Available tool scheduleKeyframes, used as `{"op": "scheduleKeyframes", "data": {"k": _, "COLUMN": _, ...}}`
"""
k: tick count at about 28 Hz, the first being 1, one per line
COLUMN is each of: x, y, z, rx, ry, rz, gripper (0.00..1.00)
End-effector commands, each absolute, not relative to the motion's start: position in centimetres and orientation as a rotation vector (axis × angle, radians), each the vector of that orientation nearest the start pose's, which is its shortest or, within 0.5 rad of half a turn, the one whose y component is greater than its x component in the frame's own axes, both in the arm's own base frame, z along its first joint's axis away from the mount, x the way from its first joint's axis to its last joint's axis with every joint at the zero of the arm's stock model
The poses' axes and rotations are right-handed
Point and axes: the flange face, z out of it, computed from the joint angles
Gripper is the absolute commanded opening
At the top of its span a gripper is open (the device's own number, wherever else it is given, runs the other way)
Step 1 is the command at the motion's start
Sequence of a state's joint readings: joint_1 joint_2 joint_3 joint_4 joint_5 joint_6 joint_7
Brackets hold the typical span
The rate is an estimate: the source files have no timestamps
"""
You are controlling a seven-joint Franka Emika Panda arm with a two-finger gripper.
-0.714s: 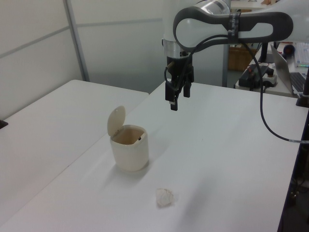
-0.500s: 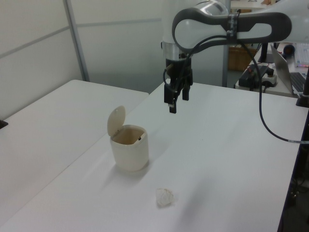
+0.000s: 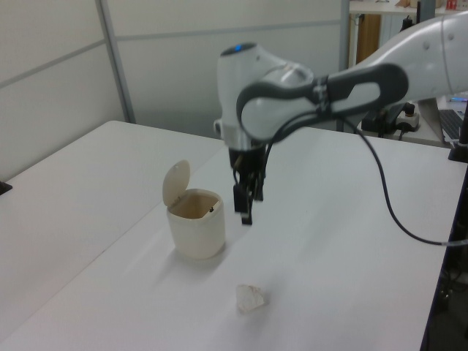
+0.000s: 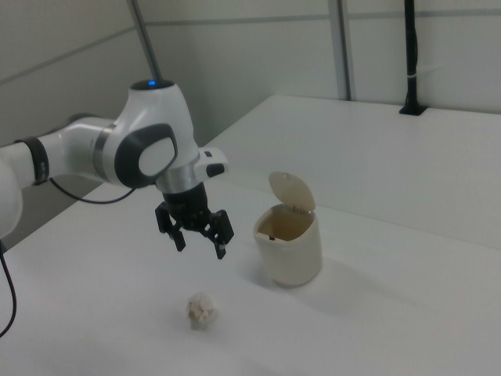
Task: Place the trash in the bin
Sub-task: 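Move the gripper down toward the crumpled white paper ball, then close the gripper on the paper ball and lift it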
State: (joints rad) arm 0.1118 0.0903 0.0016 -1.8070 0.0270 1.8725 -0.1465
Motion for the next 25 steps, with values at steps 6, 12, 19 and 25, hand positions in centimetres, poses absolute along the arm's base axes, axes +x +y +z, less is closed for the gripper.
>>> {"op": "scheduleKeyframes", "data": {"k": 6, "x": 58.2, "y": 11.2, "z": 40.0, "rx": -3.086, "ry": -0.565, "rz": 0.055, "gripper": 1.0}}
{"op": "scheduleKeyframes", "data": {"k": 12, "x": 57.4, "y": 13.2, "z": 36.2, "rx": -3.08, "ry": -0.623, "rz": 0.111, "gripper": 1.0}}
{"op": "scheduleKeyframes", "data": {"k": 19, "x": 57.4, "y": 14.6, "z": 33.4, "rx": -3.087, "ry": -0.665, "rz": 0.176, "gripper": 1.0}}
{"op": "scheduleKeyframes", "data": {"k": 25, "x": 57.6, "y": 15.0, "z": 31.4, "rx": -3.098, "ry": -0.693, "rz": 0.19, "gripper": 1.0}}
